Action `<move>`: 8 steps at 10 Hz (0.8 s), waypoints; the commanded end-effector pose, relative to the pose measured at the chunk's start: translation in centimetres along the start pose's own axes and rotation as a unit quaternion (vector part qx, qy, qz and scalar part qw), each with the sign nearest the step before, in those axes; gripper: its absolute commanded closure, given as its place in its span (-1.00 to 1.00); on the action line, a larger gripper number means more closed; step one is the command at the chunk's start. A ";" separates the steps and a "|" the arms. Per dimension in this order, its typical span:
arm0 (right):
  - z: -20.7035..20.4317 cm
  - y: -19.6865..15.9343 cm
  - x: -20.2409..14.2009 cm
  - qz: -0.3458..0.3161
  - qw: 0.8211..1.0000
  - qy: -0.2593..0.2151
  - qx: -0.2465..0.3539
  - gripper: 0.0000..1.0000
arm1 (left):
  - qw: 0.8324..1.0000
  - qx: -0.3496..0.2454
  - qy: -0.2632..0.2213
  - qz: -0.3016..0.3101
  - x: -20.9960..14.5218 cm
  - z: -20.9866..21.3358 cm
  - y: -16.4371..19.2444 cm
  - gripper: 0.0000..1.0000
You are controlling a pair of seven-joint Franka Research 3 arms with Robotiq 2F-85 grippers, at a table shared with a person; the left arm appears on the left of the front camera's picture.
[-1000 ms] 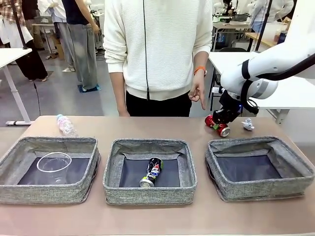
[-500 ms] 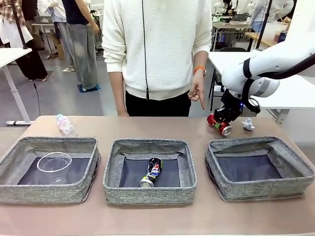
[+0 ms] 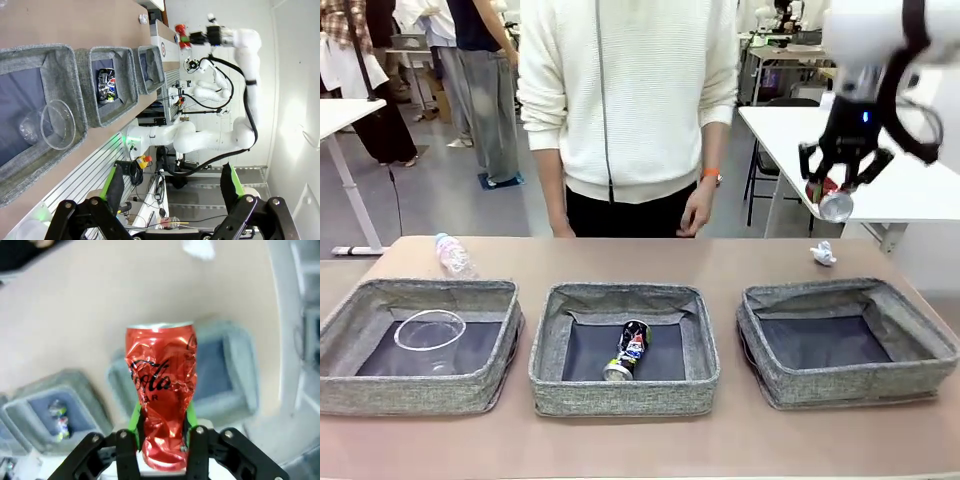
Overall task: Sort the waste into the appropriate baskets.
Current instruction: Pick up the waste item pointed out by the person.
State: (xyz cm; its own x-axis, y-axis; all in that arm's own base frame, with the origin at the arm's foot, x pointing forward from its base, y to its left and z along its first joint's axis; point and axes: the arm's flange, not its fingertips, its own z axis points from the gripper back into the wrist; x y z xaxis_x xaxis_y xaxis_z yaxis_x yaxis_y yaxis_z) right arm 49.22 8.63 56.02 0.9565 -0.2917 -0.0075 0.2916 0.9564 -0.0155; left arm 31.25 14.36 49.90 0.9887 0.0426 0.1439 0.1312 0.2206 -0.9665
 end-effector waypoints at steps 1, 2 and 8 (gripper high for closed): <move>1.7 3.7 -4.7 -0.049 0.998 0.003 0.039 0.57 | 1.000 0.003 0.003 -0.003 -0.3 0.0 0.0 -1.00; 1.3 4.5 -7.0 -0.037 0.998 -0.040 0.036 0.57 | 1.000 0.003 0.003 -0.003 -0.3 0.0 0.0 -1.00; 4.3 10.6 -8.5 -0.045 0.998 -0.030 0.034 0.27 | 1.000 0.003 0.003 -0.003 -0.3 0.0 0.0 -1.00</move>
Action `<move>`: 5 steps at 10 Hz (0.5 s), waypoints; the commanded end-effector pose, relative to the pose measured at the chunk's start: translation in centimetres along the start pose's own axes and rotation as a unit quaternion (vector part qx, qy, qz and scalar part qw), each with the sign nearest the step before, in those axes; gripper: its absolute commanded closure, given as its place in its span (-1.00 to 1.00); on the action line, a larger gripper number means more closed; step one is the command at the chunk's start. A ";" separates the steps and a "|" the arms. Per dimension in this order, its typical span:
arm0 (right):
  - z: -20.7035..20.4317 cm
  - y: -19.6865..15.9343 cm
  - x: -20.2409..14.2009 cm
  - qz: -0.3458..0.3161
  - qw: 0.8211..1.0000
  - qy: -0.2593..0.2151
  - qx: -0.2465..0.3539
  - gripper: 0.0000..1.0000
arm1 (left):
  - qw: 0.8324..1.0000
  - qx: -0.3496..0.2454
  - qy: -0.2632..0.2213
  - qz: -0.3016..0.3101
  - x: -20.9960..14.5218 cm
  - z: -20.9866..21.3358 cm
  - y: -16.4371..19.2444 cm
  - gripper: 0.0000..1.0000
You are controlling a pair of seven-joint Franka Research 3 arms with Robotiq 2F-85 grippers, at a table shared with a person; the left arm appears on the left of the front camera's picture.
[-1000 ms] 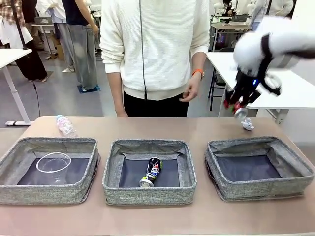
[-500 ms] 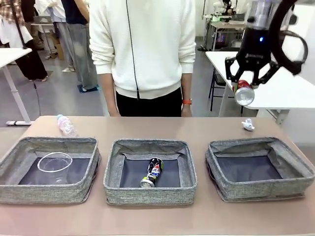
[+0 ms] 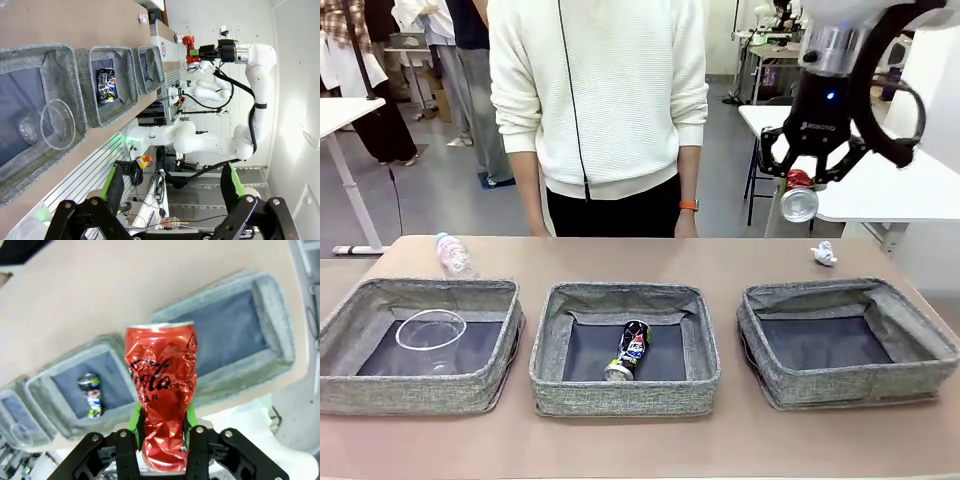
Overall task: Sort the waste into the appropriate baskets.
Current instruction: Pick up the waste item pointed out by the person.
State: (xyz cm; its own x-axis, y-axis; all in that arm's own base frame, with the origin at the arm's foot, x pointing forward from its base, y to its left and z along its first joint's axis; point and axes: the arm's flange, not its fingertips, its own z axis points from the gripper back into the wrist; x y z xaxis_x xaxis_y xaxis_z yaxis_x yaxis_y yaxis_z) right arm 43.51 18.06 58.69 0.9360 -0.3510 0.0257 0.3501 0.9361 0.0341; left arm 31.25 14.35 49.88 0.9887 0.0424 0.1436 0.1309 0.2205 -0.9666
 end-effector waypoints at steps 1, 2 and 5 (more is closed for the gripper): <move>4.9 6.1 -2.4 0.022 0.999 -0.040 0.017 0.27 | 1.000 0.003 0.003 -0.003 -0.3 0.1 0.0 -1.00; 8.5 8.4 -4.7 0.068 0.996 -0.034 0.039 0.27 | 1.000 0.003 0.003 -0.003 -0.3 0.1 0.0 -1.00; 16.3 13.5 -12.8 0.137 0.989 0.013 0.047 0.27 | 1.000 0.003 0.003 -0.003 -0.3 0.1 0.0 -1.00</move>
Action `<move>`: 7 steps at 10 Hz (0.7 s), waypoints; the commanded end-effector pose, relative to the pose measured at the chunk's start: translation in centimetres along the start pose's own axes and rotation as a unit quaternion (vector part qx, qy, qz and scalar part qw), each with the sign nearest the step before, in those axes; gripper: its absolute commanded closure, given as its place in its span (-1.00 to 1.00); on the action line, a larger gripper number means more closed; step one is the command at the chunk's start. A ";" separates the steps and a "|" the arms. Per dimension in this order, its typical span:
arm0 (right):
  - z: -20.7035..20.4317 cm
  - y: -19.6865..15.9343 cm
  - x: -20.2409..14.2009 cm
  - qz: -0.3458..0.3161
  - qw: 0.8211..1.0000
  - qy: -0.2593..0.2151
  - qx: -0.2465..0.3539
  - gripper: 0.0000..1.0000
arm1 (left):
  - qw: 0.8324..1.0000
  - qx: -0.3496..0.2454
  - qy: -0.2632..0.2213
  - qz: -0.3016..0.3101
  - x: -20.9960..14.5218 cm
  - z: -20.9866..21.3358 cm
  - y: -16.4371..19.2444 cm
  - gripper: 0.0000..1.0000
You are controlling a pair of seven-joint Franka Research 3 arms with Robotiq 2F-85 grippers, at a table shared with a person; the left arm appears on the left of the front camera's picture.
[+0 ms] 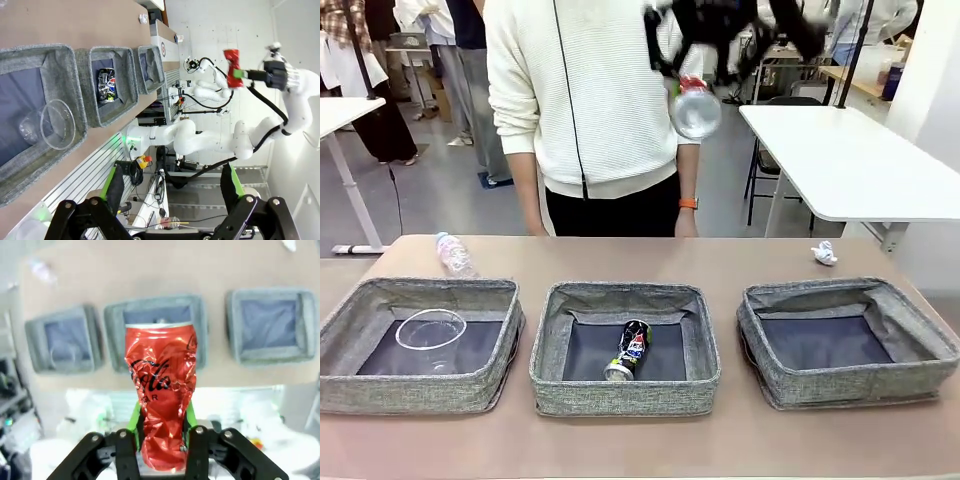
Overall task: Sort the waste into the appropriate baskets.
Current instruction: Pick up the waste item pointed out by the person.
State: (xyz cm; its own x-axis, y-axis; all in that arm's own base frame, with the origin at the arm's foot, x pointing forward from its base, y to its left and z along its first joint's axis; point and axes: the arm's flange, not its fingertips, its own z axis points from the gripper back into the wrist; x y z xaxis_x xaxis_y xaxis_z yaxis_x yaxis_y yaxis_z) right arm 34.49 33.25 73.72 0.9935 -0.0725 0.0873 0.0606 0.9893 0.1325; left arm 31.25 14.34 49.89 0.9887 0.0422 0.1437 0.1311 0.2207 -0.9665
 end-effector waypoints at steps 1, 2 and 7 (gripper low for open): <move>2.3 3.5 -0.7 -0.017 0.998 0.055 -0.010 0.27 | 1.000 0.003 0.003 -0.003 -0.3 0.1 0.0 -1.00; 2.9 4.8 -2.2 -0.022 0.997 0.070 -0.013 0.27 | 1.000 0.003 0.003 -0.003 -0.3 0.1 0.0 -1.00; 1.5 7.9 -1.2 -0.082 0.994 0.070 0.018 0.27 | 1.000 0.003 0.003 -0.003 -0.3 0.1 0.0 -1.00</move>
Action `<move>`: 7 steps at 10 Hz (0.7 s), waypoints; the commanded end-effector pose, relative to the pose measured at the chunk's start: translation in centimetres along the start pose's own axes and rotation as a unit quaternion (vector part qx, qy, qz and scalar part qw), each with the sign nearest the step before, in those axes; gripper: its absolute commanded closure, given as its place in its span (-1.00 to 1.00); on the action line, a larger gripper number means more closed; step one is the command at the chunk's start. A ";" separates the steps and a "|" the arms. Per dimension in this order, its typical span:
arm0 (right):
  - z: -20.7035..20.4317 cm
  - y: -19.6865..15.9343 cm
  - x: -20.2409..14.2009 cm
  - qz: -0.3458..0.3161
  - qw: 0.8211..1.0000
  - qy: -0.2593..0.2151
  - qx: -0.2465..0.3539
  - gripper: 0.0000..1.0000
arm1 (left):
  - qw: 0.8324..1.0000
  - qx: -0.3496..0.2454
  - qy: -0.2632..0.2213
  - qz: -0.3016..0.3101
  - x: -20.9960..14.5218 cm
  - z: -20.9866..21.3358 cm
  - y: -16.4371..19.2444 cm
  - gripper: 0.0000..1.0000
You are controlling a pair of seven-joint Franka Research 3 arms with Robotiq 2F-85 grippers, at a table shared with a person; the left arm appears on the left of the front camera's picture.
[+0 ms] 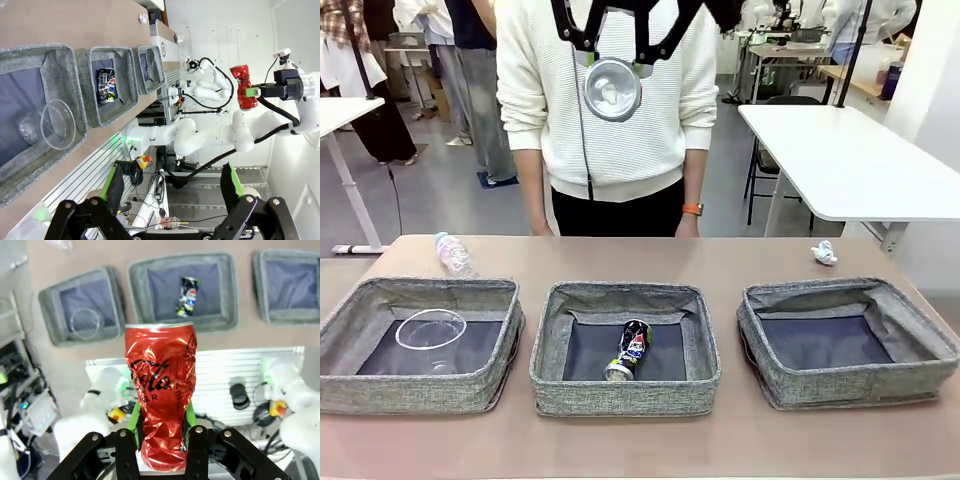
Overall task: Sort the waste into the appropriate baskets.
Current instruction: Pick up the waste item pointed out by the person.
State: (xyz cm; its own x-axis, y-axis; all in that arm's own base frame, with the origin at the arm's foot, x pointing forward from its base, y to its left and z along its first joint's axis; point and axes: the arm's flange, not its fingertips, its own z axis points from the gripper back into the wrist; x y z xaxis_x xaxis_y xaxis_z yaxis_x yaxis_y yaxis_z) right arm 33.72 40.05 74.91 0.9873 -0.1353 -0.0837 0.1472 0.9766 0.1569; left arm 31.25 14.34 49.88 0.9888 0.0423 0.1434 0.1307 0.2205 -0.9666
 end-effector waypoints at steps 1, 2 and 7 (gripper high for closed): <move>0.2 -0.5 -0.7 0.018 1.000 -0.001 -0.006 0.27 | 1.000 0.003 0.003 -0.003 -0.3 0.1 0.0 -1.00; 0.2 -0.5 -0.7 0.018 1.000 -0.001 -0.006 0.27 | 1.000 0.003 0.003 -0.003 -0.3 0.1 0.0 -1.00; 0.2 -0.5 -0.7 0.018 1.000 -0.001 -0.006 0.27 | 1.000 0.003 0.003 -0.003 -0.3 0.1 0.0 -1.00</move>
State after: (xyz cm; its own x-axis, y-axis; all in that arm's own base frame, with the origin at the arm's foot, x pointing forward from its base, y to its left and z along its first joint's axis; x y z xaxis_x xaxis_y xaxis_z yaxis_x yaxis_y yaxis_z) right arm 33.15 40.07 75.06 0.9895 -0.1202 -0.0808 0.1314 0.9796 0.1519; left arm 31.24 14.35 49.88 0.9887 0.0424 0.1435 0.1308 0.2206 -0.9666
